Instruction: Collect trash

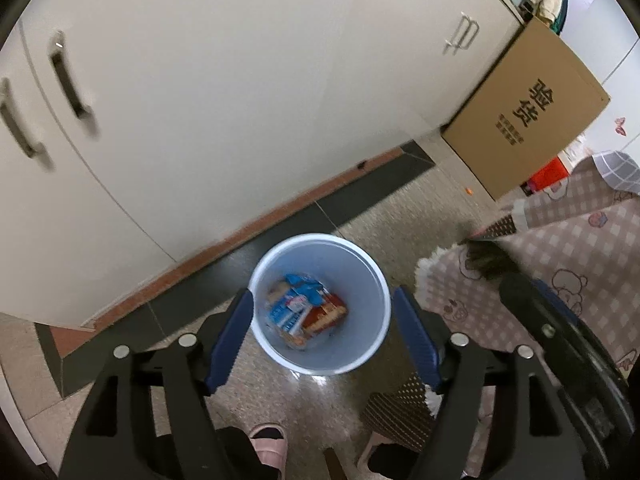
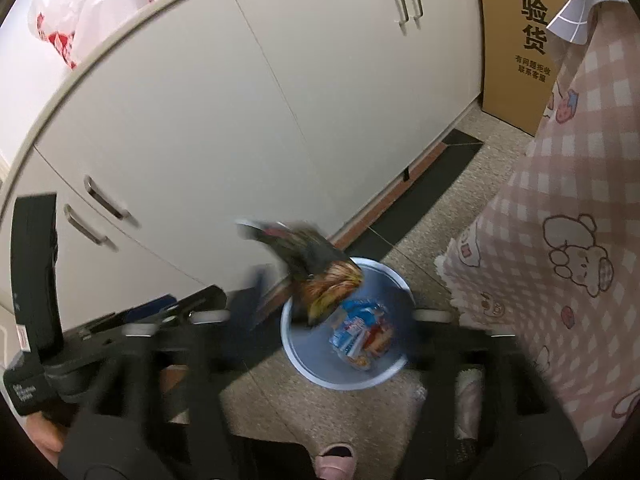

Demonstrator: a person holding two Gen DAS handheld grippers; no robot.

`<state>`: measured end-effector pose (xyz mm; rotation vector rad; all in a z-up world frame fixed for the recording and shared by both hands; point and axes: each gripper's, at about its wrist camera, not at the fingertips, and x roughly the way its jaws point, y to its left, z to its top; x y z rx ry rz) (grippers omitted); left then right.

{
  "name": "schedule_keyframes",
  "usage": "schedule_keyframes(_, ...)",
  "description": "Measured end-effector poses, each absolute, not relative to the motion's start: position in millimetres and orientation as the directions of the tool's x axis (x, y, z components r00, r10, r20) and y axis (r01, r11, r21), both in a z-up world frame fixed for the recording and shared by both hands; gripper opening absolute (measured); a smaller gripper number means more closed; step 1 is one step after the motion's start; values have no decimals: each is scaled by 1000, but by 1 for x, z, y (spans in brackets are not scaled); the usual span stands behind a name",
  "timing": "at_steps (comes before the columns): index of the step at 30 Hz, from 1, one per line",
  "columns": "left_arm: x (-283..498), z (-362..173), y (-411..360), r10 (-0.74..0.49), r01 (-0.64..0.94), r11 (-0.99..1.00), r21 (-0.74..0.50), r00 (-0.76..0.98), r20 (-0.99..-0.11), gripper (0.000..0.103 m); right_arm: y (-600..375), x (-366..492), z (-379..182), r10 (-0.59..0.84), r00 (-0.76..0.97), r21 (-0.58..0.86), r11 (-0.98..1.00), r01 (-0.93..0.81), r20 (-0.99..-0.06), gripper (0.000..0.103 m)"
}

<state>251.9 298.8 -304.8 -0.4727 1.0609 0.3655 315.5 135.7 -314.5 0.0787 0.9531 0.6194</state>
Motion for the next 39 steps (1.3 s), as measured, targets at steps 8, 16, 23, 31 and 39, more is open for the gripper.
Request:
schedule_keyframes(8, 232, -254, 296, 130, -520, 839, -163, 482, -866, 75, 130, 296, -271, 521, 473, 275, 824, -495, -711, 71)
schedule_keyframes(16, 196, -152, 248, 180, -419, 894, -157, 658, -731, 78, 83, 239, -178, 469, 656, 174, 869, -463, -591, 81)
schedule_keyframes(23, 151, -72, 183, 158, -286, 949, -128, 789, -594, 83, 12, 181, -113, 404, 775, 129, 910, -394, -486, 87)
schedule_keyframes(31, 93, -8, 104, 104, -157, 984, -87, 895, -434, 91, -78, 107, -51, 303, 872, 94, 952, -290, -384, 94)
schedule_keyframes(39, 39, 31, 43, 33, -52, 998, -45, 936, -350, 94, -141, 36, -23, 227, 930, 109, 973, -204, -289, 96)
